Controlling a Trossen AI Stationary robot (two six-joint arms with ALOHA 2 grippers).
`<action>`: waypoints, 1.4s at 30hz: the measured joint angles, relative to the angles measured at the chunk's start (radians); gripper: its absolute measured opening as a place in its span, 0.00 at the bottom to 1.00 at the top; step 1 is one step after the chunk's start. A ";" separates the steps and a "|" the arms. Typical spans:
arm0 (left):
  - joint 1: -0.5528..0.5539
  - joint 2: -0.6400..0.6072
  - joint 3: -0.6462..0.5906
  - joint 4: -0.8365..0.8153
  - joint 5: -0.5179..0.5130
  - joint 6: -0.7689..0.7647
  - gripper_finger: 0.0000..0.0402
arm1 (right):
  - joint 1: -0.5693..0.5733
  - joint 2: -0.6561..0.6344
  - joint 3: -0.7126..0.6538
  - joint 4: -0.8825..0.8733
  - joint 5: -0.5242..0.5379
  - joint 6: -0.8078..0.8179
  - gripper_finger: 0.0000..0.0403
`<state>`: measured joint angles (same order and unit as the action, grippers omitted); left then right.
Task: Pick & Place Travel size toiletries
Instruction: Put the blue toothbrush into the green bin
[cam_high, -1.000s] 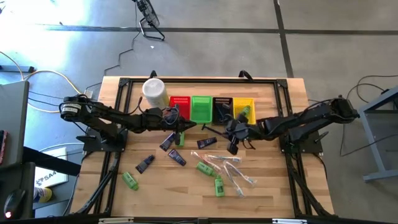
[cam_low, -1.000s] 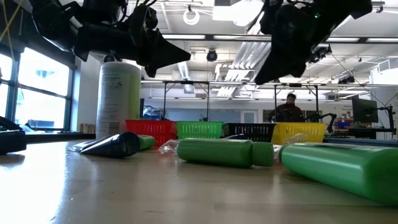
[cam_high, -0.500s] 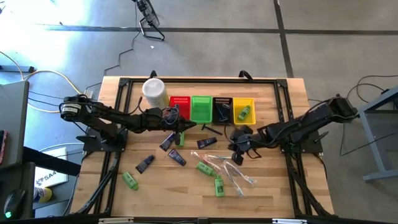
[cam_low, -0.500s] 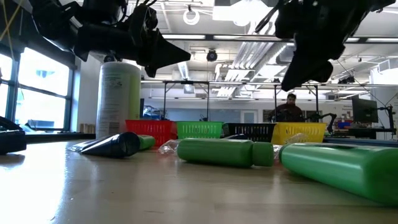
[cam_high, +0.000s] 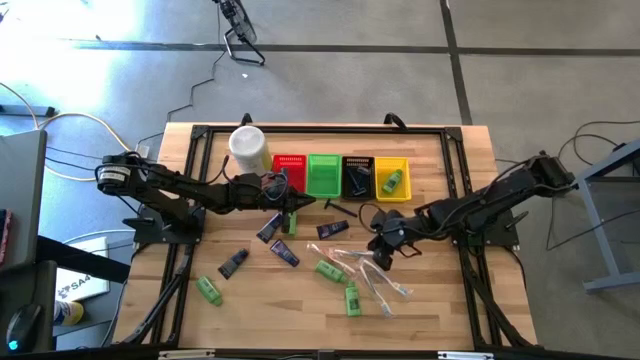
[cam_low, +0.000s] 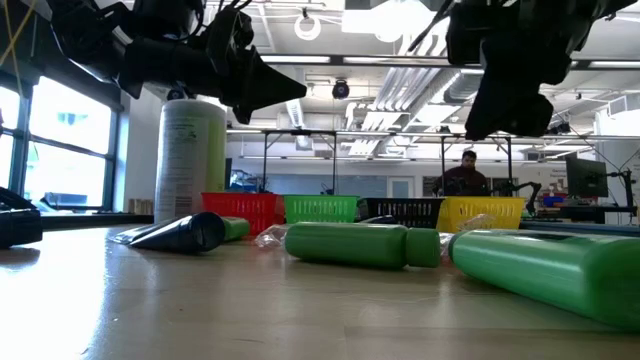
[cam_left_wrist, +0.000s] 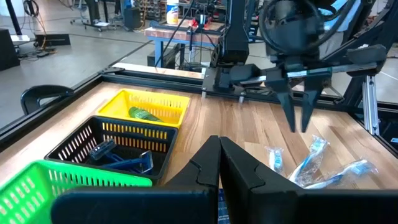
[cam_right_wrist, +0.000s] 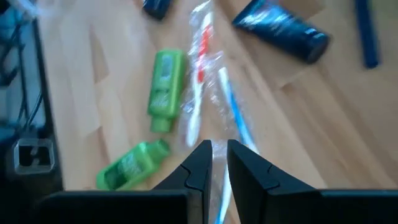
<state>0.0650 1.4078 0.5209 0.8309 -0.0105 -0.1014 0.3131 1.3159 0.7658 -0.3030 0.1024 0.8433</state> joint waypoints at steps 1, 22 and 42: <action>0.000 0.000 0.000 -0.004 0.000 0.000 0.02 | 0.006 0.000 0.001 -0.002 0.006 0.003 0.10; 0.000 0.000 0.000 -0.063 0.000 0.001 0.02 | 0.162 0.000 0.139 -0.450 0.030 0.272 0.01; 0.000 0.000 0.000 -0.101 0.000 0.028 0.02 | 0.188 0.003 0.139 -0.449 0.021 0.344 0.61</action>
<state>0.0653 1.4078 0.5209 0.7303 -0.0109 -0.0738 0.5008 1.3188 0.9047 -0.7523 0.1231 1.1870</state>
